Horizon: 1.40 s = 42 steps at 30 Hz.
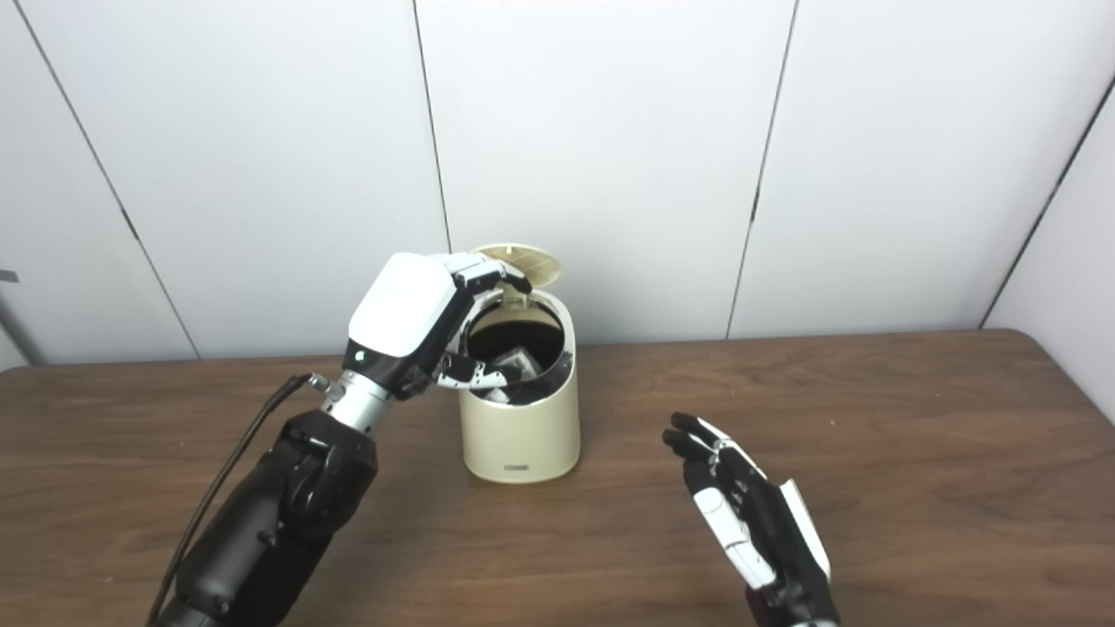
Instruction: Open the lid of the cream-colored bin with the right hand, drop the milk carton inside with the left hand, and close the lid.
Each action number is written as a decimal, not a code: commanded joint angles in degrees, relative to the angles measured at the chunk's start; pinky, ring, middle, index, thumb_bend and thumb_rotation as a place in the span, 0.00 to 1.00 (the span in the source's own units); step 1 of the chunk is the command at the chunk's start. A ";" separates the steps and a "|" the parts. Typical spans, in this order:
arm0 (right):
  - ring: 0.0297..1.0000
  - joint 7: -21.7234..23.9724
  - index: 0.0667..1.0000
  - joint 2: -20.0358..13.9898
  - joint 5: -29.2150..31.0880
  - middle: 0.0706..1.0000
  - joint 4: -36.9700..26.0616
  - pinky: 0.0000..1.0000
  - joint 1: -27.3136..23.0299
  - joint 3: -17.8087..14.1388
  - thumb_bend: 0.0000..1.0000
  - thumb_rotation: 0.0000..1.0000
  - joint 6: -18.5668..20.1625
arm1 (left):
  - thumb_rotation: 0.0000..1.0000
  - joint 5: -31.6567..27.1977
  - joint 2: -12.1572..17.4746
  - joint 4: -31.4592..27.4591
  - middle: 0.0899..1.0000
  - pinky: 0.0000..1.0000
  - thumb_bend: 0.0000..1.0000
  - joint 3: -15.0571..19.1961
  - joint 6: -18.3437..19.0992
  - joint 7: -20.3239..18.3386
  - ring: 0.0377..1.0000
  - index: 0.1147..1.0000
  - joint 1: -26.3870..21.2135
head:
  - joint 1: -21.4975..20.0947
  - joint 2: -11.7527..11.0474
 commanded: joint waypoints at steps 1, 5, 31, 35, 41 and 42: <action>0.83 0.17 0.78 -0.01 -0.06 0.77 -2.88 0.88 -1.18 0.09 0.49 0.73 0.22 | 0.15 -0.72 0.23 -1.87 0.68 0.63 1.00 0.62 0.10 0.65 0.68 0.67 -1.89 | -0.03 0.08; 0.82 0.31 0.77 -0.14 -0.06 0.76 -3.03 0.89 -1.36 0.10 0.51 0.68 0.46 | 0.13 -1.74 0.30 -1.95 0.68 0.64 1.00 0.87 -0.22 0.92 0.69 0.66 -1.88 | 0.01 -0.04; 0.87 -0.30 0.79 0.31 -0.28 0.83 -2.47 0.85 -2.55 -1.03 0.50 0.76 1.39 | 0.00 -28.02 -8.26 -14.68 0.46 0.36 0.48 11.15 1.46 -2.75 0.42 0.40 4.11 | 1.28 0.30; 0.87 -1.16 0.81 0.25 -2.44 0.83 -2.61 0.83 -4.52 -1.14 0.52 0.77 2.59 | 0.00 -32.48 -9.65 -19.31 0.45 0.34 0.48 14.48 8.89 -5.39 0.41 0.42 5.58 | 1.37 0.48; 0.87 0.32 0.84 -1.43 -4.60 0.87 -0.73 0.80 -10.71 0.55 0.56 0.74 0.92 | 0.00 -37.61 -9.70 -29.46 0.44 0.41 0.49 18.27 26.09 -10.77 0.44 0.42 10.30 | 1.19 0.66; 0.87 0.34 0.85 -2.06 -6.68 0.87 -0.48 0.80 -12.23 1.42 0.57 0.74 0.85 | 0.00 -37.98 -9.29 -31.25 0.44 0.42 0.50 18.56 28.82 -11.67 0.44 0.42 11.53 | 1.19 0.74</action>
